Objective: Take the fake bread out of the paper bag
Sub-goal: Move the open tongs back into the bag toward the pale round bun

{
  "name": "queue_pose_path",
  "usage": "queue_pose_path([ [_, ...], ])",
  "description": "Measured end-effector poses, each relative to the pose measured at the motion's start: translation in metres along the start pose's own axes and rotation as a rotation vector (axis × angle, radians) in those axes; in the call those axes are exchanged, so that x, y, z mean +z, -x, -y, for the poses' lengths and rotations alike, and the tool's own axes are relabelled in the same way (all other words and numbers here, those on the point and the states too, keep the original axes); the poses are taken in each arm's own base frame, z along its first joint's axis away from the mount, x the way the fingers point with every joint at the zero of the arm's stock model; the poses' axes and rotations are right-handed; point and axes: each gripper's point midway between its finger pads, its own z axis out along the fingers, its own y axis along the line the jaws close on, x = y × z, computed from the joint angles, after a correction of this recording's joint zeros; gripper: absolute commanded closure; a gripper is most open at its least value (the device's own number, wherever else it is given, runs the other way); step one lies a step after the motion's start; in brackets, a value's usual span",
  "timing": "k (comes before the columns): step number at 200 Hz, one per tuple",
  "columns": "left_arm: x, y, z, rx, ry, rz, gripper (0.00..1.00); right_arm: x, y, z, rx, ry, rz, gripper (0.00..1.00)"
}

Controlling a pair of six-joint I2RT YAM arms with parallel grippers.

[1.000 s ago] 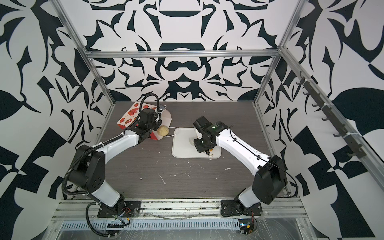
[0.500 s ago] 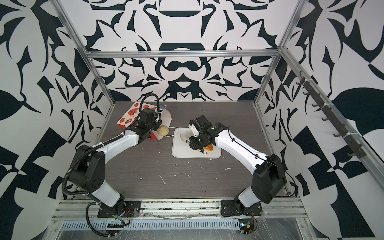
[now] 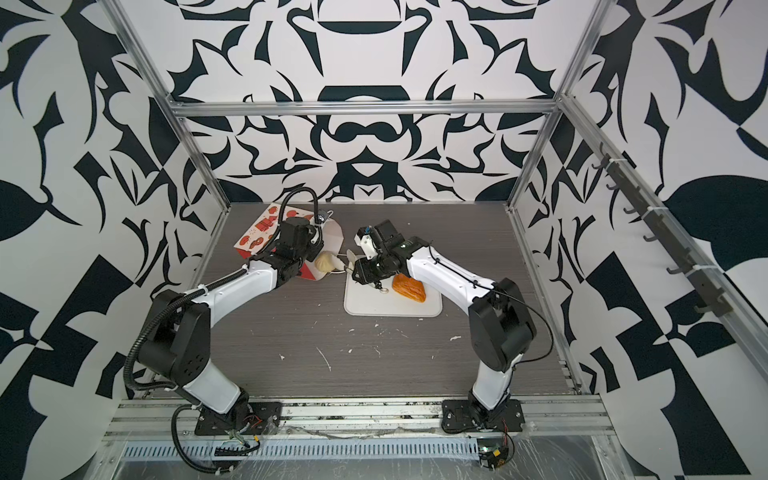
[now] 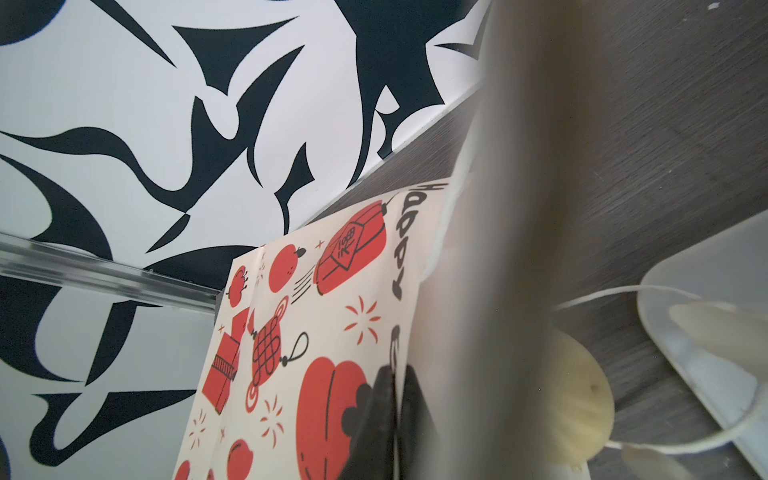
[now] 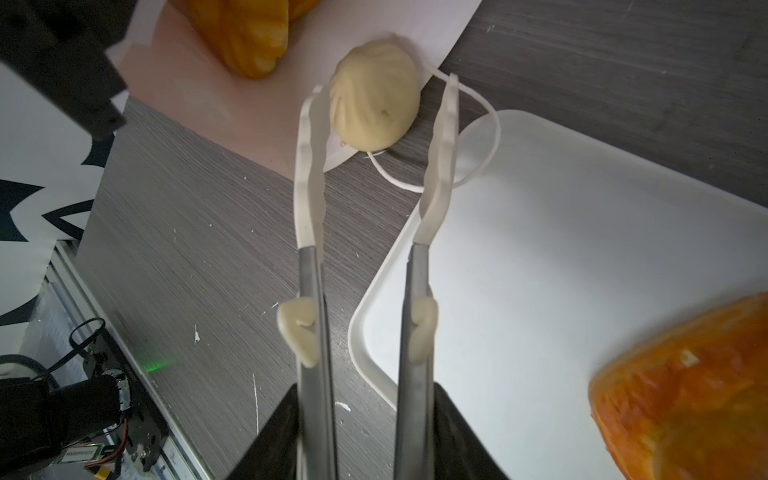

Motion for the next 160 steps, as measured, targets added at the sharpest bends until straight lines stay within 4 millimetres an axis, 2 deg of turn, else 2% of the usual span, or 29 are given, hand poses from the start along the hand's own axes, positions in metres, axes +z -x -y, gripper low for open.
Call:
queue_pose_path([
  [22, 0.000, 0.000, 0.000, -0.003, -0.001, 0.000, 0.93, 0.009, 0.004, -0.001, -0.003, 0.013, -0.002, 0.50],
  [90, 0.000, 0.000, 0.001, -0.008, -0.006, 0.002, 0.93, 0.019, 0.022, -0.009, -0.022, 0.030, 0.014, 0.47],
  [160, 0.002, -0.002, 0.003, -0.005, -0.014, -0.002, 0.93, 0.041, 0.014, -0.011, -0.042, 0.032, -0.039, 0.47],
])
